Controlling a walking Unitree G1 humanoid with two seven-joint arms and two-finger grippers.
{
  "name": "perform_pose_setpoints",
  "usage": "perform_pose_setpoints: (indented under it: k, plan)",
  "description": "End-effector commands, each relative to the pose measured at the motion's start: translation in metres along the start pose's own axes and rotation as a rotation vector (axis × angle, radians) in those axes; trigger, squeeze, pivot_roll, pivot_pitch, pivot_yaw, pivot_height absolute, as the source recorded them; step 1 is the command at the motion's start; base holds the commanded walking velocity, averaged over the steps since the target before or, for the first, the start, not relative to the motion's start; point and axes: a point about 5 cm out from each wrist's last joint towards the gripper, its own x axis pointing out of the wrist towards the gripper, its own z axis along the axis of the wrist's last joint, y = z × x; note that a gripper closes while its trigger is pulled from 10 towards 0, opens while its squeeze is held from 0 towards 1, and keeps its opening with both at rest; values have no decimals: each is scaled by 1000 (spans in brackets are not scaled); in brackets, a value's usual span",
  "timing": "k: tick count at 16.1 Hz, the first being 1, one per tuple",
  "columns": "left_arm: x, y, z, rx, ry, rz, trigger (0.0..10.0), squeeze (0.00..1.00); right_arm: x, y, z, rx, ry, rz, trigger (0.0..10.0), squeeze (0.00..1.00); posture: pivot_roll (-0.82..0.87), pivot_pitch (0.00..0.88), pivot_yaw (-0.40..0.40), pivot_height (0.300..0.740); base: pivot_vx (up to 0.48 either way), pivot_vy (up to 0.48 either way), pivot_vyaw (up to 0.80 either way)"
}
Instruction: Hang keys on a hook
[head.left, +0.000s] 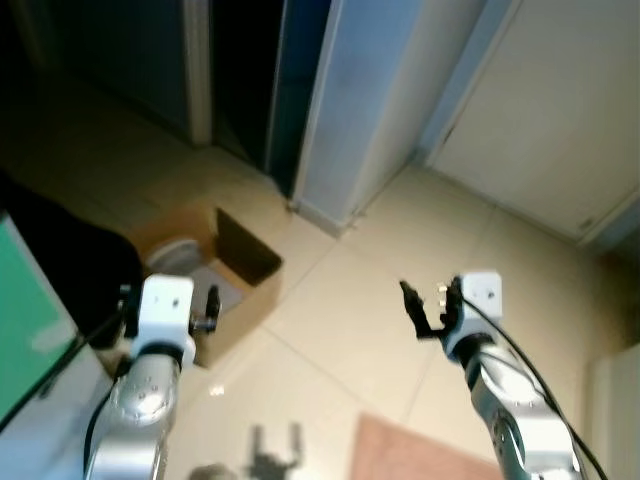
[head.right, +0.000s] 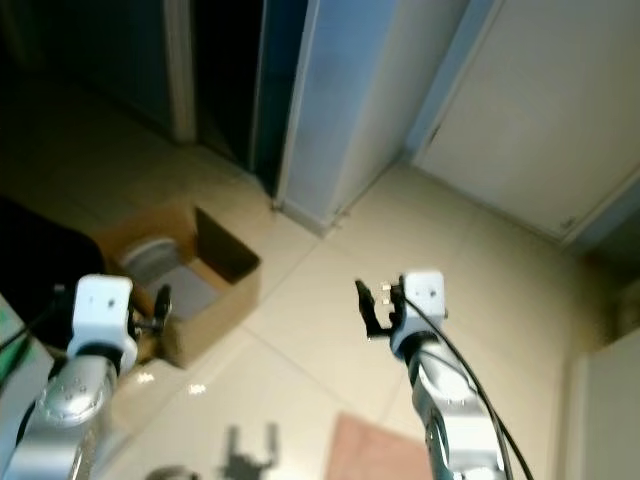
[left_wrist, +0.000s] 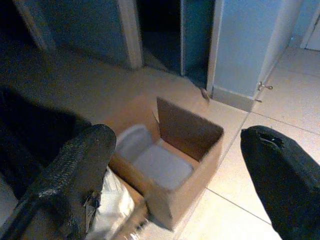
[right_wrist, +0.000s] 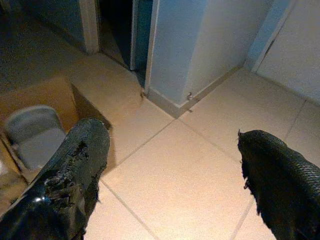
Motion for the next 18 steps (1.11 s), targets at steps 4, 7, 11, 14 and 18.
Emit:
perform_pose_setpoints:
  k: [4, 7, 11, 14, 18]
  plan:
    - [16, -10, 8, 0, 2, -98, 10000, 0, -15, -4, -7, 7, -41, -77, 10000, 1000, -11, 0, -36, 740, 0, 0, 0]
    - [8, -20, -1, -8, 17, -98, 10000, 0, -12, -6, -2, -19, -47, -36, 10000, 1000, 3, 0, -76, 740, 0, 0, 748]
    - [0, -17, 1, 32, 13, -118, 10000, 0, -12, -8, -11, -18, -44, -62, 10000, 1000, 43, 0, -29, 740, 0, 0, 800]
    - [-2, -16, 2, 87, 13, -194, 10000, 0, -18, -10, -23, 94, -42, -120, 10000, 1000, 51, 0, 40, 740, 0, 0, 800]
    - [11, -12, 8, 99, 10, -222, 10000, 0, -24, 0, -26, 136, -68, -164, 10000, 1000, 10, 0, 138, 740, 0, 0, 800]
